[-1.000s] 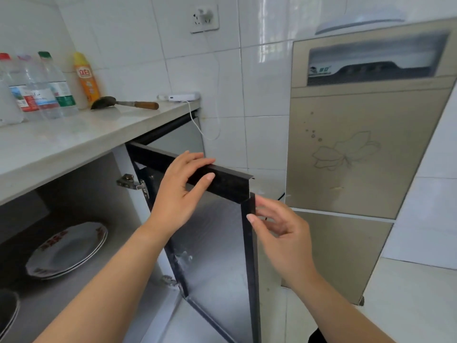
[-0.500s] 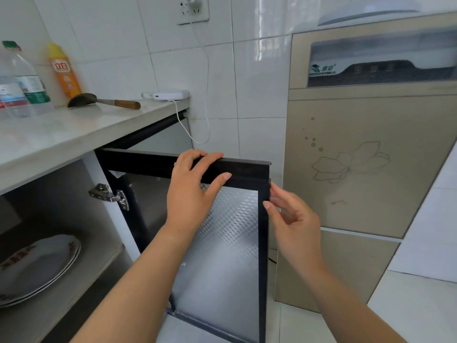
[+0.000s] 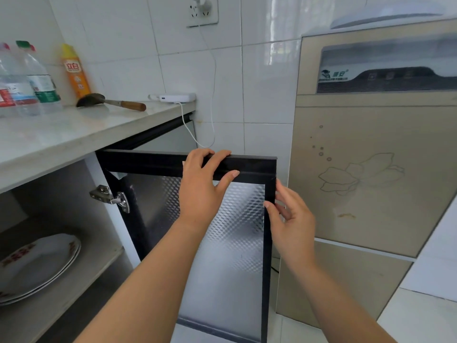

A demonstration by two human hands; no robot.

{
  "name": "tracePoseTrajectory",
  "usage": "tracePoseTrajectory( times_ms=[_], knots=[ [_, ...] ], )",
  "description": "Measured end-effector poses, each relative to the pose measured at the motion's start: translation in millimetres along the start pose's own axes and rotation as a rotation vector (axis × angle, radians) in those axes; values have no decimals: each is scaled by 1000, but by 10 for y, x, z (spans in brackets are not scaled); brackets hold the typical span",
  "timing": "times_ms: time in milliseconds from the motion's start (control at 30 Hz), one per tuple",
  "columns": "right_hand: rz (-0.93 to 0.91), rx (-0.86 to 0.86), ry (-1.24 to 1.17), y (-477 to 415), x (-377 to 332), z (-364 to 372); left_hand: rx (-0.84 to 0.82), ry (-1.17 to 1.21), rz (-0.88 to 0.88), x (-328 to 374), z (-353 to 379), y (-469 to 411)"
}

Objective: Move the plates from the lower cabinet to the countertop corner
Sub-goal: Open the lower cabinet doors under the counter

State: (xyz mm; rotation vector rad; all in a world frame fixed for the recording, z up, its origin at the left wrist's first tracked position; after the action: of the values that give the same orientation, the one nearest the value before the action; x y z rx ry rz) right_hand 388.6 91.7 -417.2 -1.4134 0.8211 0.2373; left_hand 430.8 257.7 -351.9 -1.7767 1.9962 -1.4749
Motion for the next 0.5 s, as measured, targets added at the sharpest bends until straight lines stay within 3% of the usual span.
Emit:
tracePoseTrajectory(
  times_ms=[267,500],
  knots=[
    [41,9,-19,-51,-46,-47,-18,-56,15,-1,0,21],
    [7,-4,85,62,-310,-113,-199,-191,115,-62,-343,125]
  ],
)
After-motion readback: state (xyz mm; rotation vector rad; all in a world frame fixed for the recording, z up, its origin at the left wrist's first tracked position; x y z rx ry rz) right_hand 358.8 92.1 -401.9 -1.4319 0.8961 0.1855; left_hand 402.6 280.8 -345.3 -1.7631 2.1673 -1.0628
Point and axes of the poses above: each hand's wrist, its own y-axis away from the middle knuckle, its own z-axis out of the palm, x = y × z, the point moved 2 cm from there along -y, towards the middle knuckle, and after that the axes turned 13 degrees about -z, right-handed, at the moved point
